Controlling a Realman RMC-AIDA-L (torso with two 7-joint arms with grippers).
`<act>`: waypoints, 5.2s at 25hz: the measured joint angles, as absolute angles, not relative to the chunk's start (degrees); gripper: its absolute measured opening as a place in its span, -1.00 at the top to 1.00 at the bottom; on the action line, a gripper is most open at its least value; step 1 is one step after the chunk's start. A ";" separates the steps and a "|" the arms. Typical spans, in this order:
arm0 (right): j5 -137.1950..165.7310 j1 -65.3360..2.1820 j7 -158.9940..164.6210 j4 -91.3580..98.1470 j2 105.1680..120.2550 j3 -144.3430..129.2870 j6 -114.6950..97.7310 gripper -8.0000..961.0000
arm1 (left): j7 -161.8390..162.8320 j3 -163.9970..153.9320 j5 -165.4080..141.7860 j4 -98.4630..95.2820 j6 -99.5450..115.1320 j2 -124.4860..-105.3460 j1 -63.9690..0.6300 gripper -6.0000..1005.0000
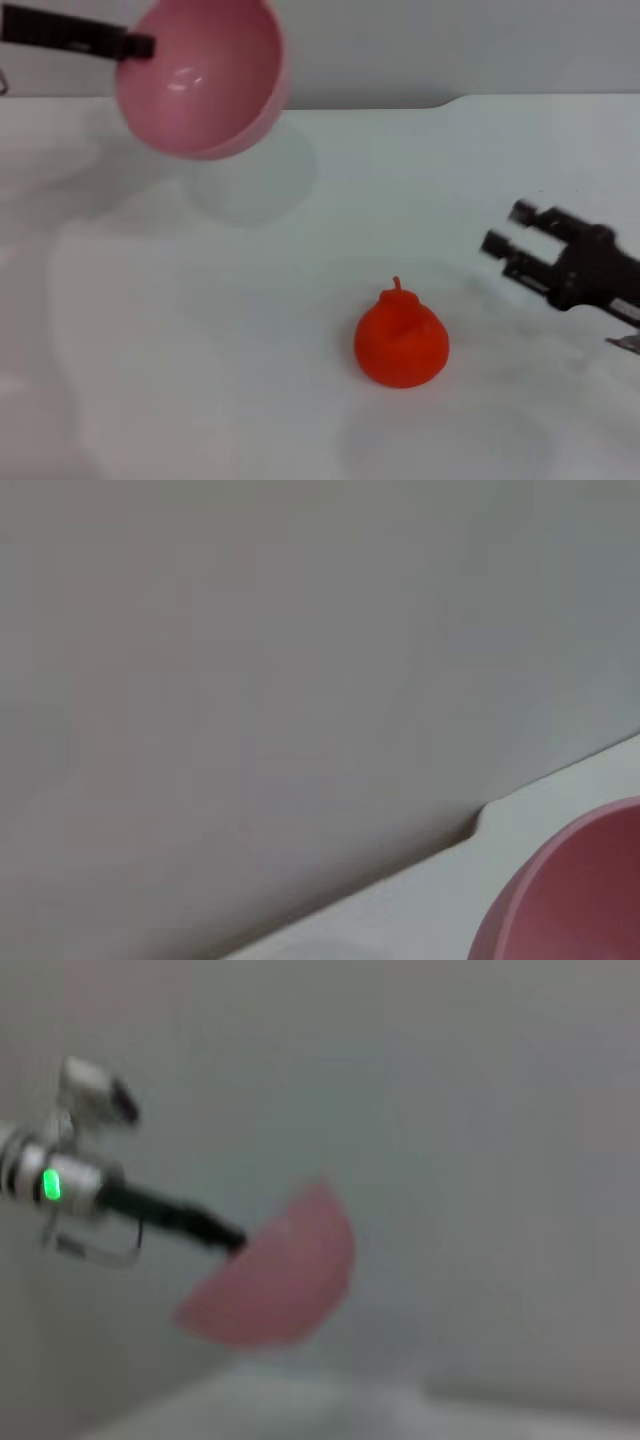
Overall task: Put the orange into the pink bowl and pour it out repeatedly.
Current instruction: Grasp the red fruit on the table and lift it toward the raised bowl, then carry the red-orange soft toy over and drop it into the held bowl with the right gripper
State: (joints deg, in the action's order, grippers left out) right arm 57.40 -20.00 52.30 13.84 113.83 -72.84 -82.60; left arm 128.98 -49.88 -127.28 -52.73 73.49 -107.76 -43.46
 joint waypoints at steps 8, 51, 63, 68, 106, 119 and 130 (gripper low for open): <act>80.91 -26.14 69.05 25.08 116.82 -73.12 -72.17 -0.33 | 128.70 -51.60 -127.34 -52.33 73.68 -108.60 -40.35 0.90; 130.46 -34.43 128.15 66.85 118.74 -67.58 -94.58 -0.33 | 128.46 -56.07 -127.35 -50.71 71.60 -111.66 -40.35 0.90; 131.02 -37.23 128.20 57.69 118.77 -76.17 -85.07 -0.33 | 128.32 -56.18 -127.31 -51.23 71.63 -112.60 -40.29 0.90; 130.80 -37.76 128.33 55.09 118.94 -77.64 -81.80 -0.33 | 128.05 -56.41 -127.30 -51.24 71.43 -112.82 -40.44 0.90; 105.23 -24.07 125.20 91.65 119.35 -64.06 -95.34 0.86 | 126.36 -57.10 -127.41 -50.28 69.60 -112.88 -40.47 0.90; 96.60 -22.10 111.66 87.50 119.37 -63.91 -89.51 0.87 | 126.31 -60.94 -127.28 -50.70 70.35 -116.38 -41.27 0.90; 96.73 -22.26 103.78 78.13 119.01 -66.44 -83.42 0.85 | 126.31 -62.07 -126.86 -50.81 71.98 -117.62 -43.83 0.90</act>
